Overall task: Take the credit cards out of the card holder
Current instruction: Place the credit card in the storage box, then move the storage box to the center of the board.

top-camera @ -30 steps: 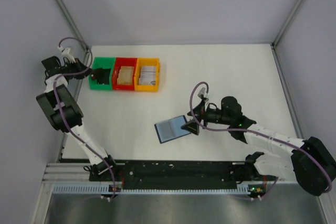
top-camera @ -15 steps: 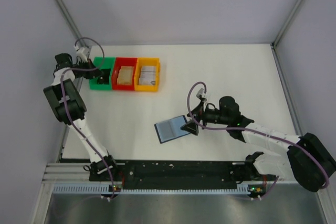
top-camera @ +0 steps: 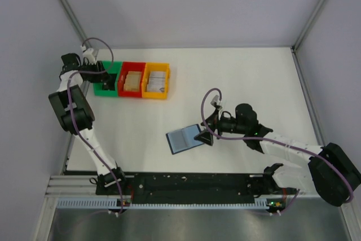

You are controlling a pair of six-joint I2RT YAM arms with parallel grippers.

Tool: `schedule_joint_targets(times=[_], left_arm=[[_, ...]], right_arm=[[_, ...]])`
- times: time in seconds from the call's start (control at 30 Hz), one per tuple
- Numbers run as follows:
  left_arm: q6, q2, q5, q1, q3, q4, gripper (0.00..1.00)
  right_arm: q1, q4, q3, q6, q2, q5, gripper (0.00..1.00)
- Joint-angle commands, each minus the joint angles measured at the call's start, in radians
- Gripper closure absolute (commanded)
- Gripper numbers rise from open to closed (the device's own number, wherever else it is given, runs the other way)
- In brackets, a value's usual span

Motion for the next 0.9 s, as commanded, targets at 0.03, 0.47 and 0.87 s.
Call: schedule_joint_targets(times=[0.03, 0.47, 0.87], left_arm=[[-0.007, -0.122, -0.151, -0.014, -0.011, 0.085, 0.46], [-0.194, -0.327, -0.24, -0.058, -0.174, 0.283, 0.33], [-0.46, -0.39, -0.269, -0.098, -0.5, 0.485, 0.18]], right_arm=[[-0.009, 0.05, 0.019, -0.018, -0.014, -0.015, 0.02], [-0.008, 0.036, 0.015, -0.018, -0.041, -0.015, 0.02], [-0.009, 0.04, -0.004, 0.003, -0.057, -0.019, 0.02]])
